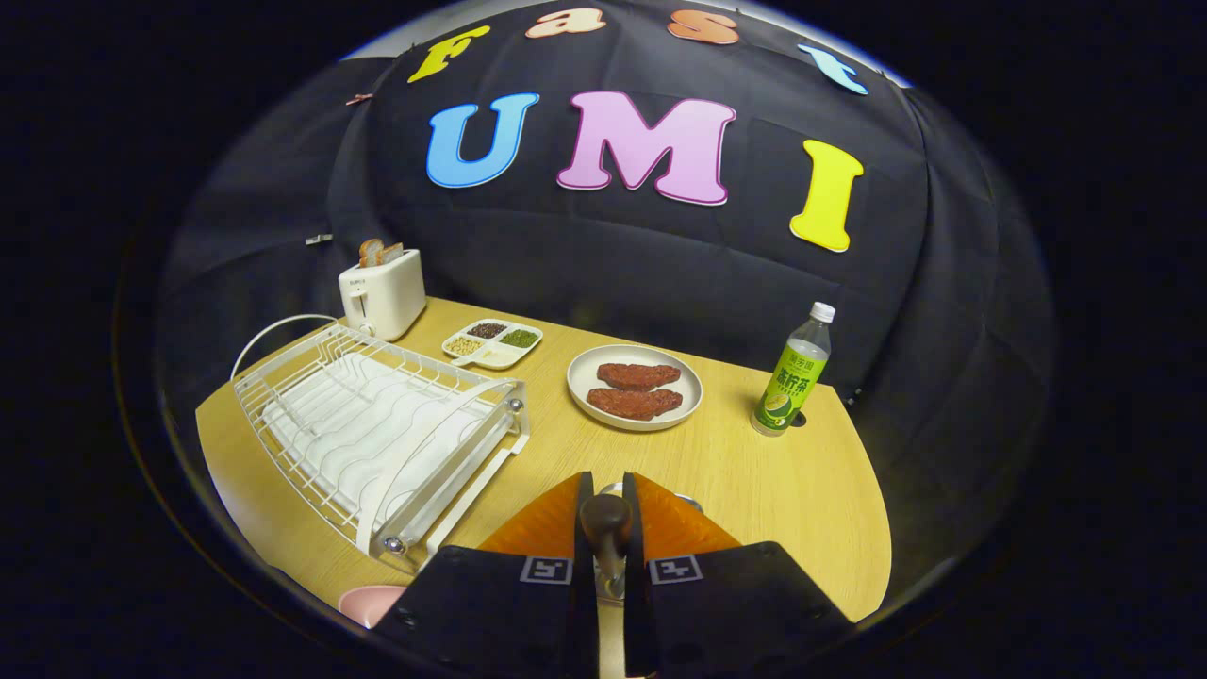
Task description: Take the plate from the dish rack, then take the spoon from the basket and place it into the plate.
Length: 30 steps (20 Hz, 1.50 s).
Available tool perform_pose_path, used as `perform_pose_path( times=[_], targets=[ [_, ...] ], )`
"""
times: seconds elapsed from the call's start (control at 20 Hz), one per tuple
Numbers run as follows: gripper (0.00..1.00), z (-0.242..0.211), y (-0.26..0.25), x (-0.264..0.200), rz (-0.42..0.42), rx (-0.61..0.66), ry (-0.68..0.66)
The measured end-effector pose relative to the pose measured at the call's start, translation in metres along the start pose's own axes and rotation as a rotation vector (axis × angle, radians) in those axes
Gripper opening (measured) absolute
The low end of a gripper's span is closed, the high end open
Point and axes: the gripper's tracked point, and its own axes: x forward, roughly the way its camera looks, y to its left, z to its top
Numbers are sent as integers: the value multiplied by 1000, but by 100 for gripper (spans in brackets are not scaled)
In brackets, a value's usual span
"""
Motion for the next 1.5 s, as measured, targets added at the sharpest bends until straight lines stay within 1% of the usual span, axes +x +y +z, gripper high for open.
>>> perform_pose_path(
  times=[0.1, 0.25, 0.45, 0.55, 0.75, 0.9, 1.05, 1.2, 1.4, 1.5],
  targets=[
    [15, 24, -8, -13, 12, 57, -41],
    [15, 56, -20, -34, 33, 87, -86],
    [15, 81, -17, -74, 97, 98, -129],
    [14, 81, -8, -97, 123, 84, -138],
    [14, 56, 11, -130, 78, 33, -118],
    [15, 32, 33, -142, 29, 8, -110],
    [14, -4, 50, -135, -21, -26, -88],
    [14, -47, 61, -123, -71, -88, -16],
    [14, -76, 89, -110, -78, -93, 25],
    [15, -86, 105, -104, -62, -91, 39]
  ],
)
